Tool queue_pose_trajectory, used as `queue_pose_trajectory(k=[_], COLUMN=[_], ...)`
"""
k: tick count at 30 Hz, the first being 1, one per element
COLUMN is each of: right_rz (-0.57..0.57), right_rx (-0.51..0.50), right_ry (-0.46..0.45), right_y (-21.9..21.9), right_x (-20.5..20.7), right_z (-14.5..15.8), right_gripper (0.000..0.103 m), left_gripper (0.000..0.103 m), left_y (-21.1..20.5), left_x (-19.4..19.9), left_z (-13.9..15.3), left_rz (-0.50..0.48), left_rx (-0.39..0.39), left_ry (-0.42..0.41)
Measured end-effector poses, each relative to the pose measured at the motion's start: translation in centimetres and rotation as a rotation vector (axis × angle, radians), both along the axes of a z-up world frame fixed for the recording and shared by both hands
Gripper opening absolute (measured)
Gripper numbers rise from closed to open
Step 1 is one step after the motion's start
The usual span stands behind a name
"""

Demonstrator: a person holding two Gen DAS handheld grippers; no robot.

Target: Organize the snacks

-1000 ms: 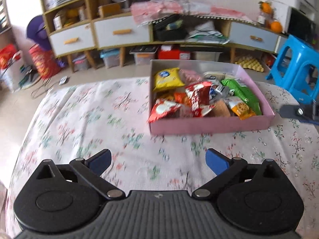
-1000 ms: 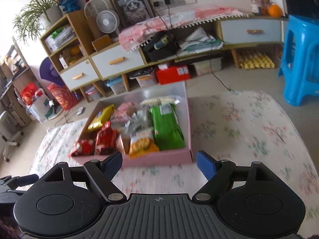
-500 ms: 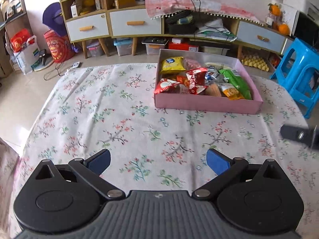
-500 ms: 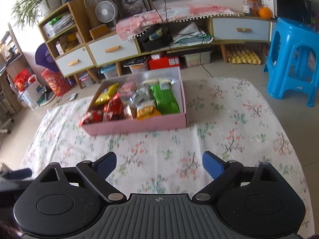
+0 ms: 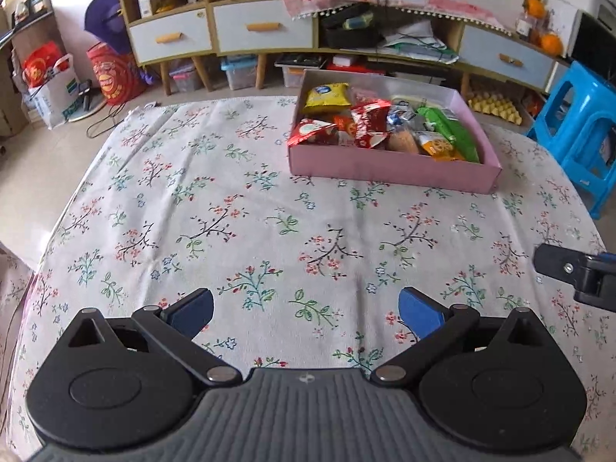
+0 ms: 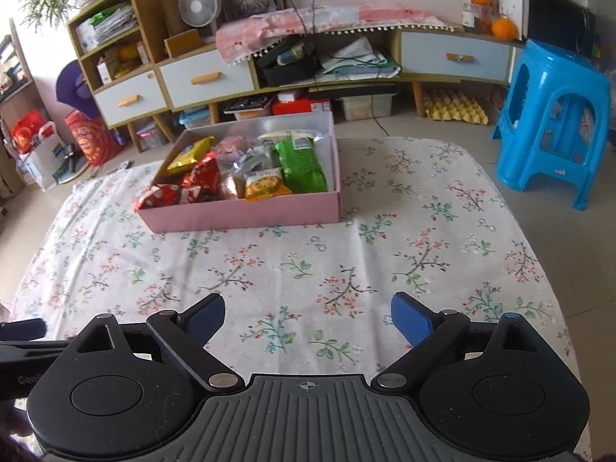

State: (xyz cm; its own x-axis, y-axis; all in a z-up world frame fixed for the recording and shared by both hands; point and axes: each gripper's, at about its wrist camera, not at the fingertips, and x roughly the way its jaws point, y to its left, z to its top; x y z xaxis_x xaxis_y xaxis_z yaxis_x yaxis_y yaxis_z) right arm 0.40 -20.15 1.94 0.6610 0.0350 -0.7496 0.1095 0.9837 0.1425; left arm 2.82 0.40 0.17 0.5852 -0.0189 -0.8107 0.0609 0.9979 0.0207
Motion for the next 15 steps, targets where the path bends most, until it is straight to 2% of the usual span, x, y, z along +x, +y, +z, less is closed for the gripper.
queue_pose_trajectory(k=[6,15], right_rz=[-0.012,0.019], right_rx=[0.022,-0.012], right_ry=[0.024,-0.008], right_y=[-0.1,0.9], right_x=[0.2,-0.2], right_z=[-0.4,0.0], right_gripper=[0.095,0.095], left_gripper=[0.103,0.103], left_y=[0.1,0.0], left_x=[0.0,-0.3], left_z=[0.1,0.5], left_rz=[0.012,0.023], left_rx=[-0.011,0.012], left_ry=[0.006,-0.042])
